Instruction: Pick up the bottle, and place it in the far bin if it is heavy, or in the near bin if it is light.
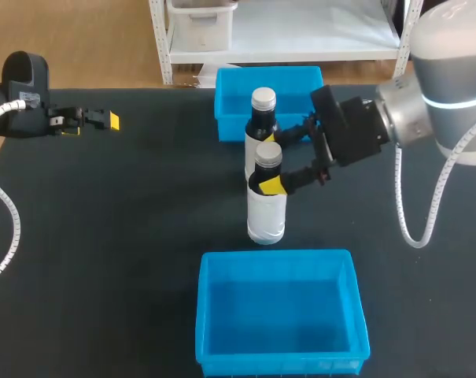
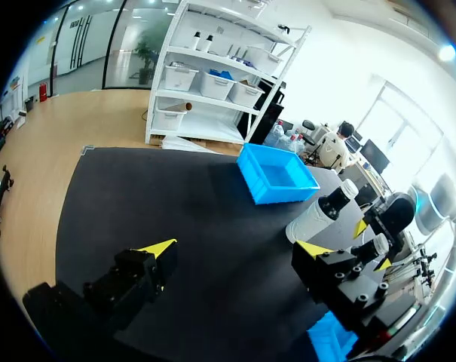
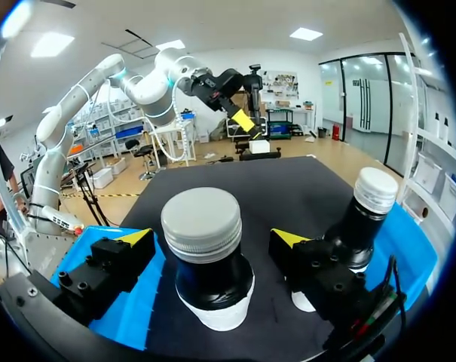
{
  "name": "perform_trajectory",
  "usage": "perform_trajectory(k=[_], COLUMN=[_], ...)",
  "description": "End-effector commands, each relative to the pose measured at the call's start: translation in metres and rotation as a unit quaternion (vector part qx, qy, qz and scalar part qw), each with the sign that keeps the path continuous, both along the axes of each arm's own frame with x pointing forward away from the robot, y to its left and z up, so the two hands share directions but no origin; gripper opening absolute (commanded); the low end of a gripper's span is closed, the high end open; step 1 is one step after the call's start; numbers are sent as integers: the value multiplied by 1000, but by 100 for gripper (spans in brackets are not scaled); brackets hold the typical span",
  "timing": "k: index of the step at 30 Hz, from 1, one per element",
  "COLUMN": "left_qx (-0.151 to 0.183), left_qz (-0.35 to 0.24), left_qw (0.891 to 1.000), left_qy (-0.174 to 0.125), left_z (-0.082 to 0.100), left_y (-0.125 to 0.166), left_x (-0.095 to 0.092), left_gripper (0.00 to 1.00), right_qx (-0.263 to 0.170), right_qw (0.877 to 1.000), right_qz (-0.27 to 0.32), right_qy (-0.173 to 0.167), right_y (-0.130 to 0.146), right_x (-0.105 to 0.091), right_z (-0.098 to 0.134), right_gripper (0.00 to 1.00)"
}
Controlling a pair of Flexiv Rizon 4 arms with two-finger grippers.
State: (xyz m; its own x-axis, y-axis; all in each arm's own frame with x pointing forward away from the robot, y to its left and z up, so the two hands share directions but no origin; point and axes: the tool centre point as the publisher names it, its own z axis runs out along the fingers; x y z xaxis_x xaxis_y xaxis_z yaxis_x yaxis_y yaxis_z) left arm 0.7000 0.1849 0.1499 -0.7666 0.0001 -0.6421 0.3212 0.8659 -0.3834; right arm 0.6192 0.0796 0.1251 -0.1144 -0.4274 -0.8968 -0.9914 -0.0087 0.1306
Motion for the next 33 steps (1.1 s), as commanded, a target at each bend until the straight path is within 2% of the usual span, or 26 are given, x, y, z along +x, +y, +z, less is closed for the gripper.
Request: perform_trajectory(k=[1,4,6,12,19,24,28,31,33], left_qx=[0,0,0,0,0,0,0,0,0], left_qz=[0,0,0,0,0,0,0,0,0], left_qw=[1000,1000,1000,1000,1000,1000,1000,1000,1000], left_qy=[0,0,0,0,0,0,0,0,0], left_z=[0,0,0,0,0,0,0,0,0], left_y=[0,0,0,0,0,0,0,0,0], left_x=[0,0,0,0,0,0,0,0,0], left_gripper=[100,100,100,100,100,100,100,100,100], right_qx=[0,1,1,1,2,3,4,4,4], right_qw=[1000,1000,1000,1000,1000,1000,1000,1000,1000], right_qz=[1,2,2,3,4,5,6,7,7], right_qy=[1,2,2,3,5,6,7,7,7], right_y=[3,3,3,2,2,2,2,2,2], right_x=[2,1,1,0,-1,-2,-2,-2,-2], right_z=[-1,-2,-2,-3,-4,-4,-5,-5,-5], right_gripper=[100,98,87,88,84,67,60,48,47])
